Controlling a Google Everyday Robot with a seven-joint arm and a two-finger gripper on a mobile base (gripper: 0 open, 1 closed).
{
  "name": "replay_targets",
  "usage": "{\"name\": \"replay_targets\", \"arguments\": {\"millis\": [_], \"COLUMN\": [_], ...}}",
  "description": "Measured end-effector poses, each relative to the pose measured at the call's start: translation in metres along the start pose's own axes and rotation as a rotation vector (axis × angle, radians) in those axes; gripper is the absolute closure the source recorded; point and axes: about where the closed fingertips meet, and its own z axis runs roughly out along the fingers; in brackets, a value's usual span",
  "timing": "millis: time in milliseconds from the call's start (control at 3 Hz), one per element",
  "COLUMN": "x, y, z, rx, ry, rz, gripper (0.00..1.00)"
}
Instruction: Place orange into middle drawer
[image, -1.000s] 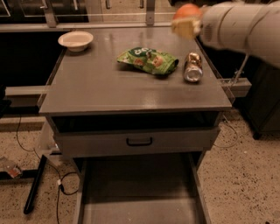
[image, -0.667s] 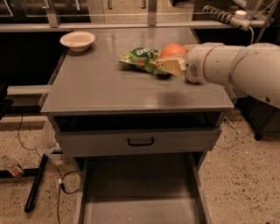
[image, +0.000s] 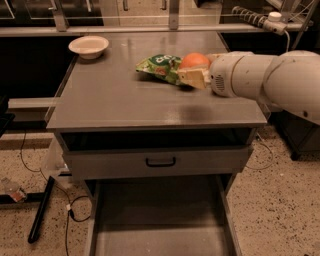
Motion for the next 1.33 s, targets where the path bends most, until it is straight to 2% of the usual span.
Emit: {"name": "replay_targets", "arguments": {"millis": [333,667,1000,1333], "x": [0.035,0.069,0.102,0.152], "y": [0.031,0.086,0.121,0.114], "z": [-0.005,-0.030,-0.069,-0.112], "rx": [-0.108,-0.249,-0.313,-0.220], "ry": [0.022,0.023,0.046,0.108], "rz": [0.045,0.062,0.037,0.063], "gripper": [1.00,1.00,1.00,1.00]}}
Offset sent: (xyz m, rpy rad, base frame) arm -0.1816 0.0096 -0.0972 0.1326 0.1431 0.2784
